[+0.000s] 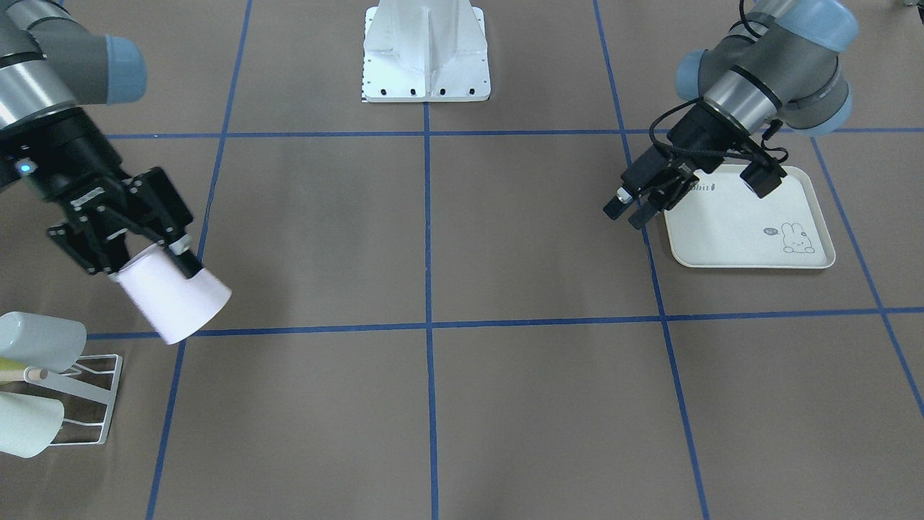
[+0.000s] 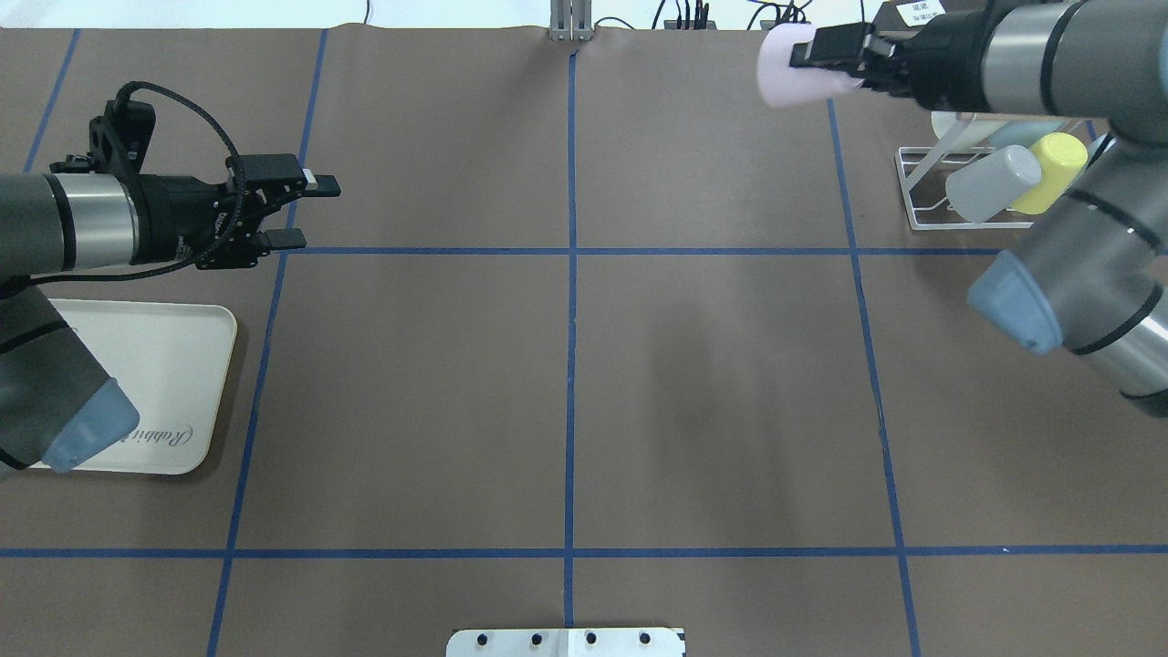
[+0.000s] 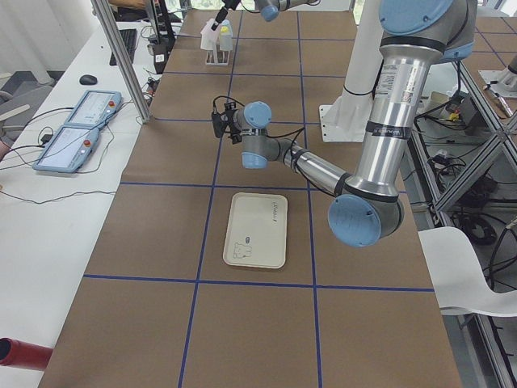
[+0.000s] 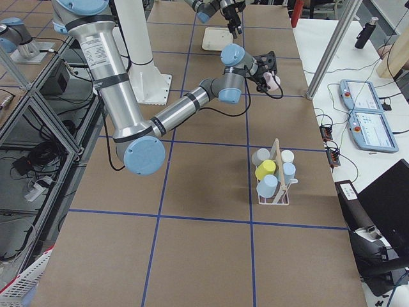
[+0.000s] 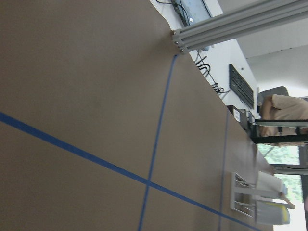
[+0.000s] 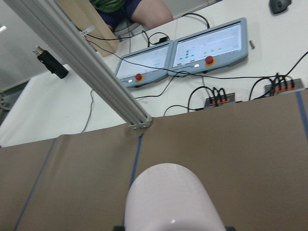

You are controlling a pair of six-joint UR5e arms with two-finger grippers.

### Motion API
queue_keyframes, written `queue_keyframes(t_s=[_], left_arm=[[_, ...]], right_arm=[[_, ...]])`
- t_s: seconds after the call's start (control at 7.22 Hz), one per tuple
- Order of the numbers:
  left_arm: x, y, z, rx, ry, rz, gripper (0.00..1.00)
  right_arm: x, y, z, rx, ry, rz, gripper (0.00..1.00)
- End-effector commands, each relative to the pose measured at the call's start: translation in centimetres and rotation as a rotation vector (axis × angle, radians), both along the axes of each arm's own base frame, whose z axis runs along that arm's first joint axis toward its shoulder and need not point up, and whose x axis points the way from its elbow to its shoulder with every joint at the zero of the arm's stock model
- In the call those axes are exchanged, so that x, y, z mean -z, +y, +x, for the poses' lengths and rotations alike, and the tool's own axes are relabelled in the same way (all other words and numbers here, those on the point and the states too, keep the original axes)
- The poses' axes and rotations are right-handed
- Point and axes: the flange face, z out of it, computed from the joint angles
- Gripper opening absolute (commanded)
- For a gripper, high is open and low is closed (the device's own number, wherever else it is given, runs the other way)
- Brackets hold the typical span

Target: Transfer IKEA cup to right arm and place on rack

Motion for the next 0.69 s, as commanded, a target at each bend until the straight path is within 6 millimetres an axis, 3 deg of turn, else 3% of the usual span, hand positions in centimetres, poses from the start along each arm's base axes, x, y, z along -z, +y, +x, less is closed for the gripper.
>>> queue_keyframes(t_s=[0.0,0.28,0.42,0.55], left_arm=[[-2.4,-3.2,-2.7,-0.038,-0.288,0.024,1.00],[-5.0,-3.0,-3.3,-0.088,-0.425,0.048,1.00],[-6.3,-2.7,-4.1,-0.095,-0.458,0.063,1.00],[-7.1,-2.3,-4.3,-0.100,-0.470,0.061,1.00]], right_arm=[[-7.7,-6.2,10.0,0.035,0.214,-0.106,0.24],[-15.7,-12.9,15.9,0.152,0.329,-0.145,0.23],[-18.4,-15.7,18.5,0.201,0.323,-0.169,0.23],[-19.4,-17.4,20.7,0.236,0.333,-0.190,0.23]])
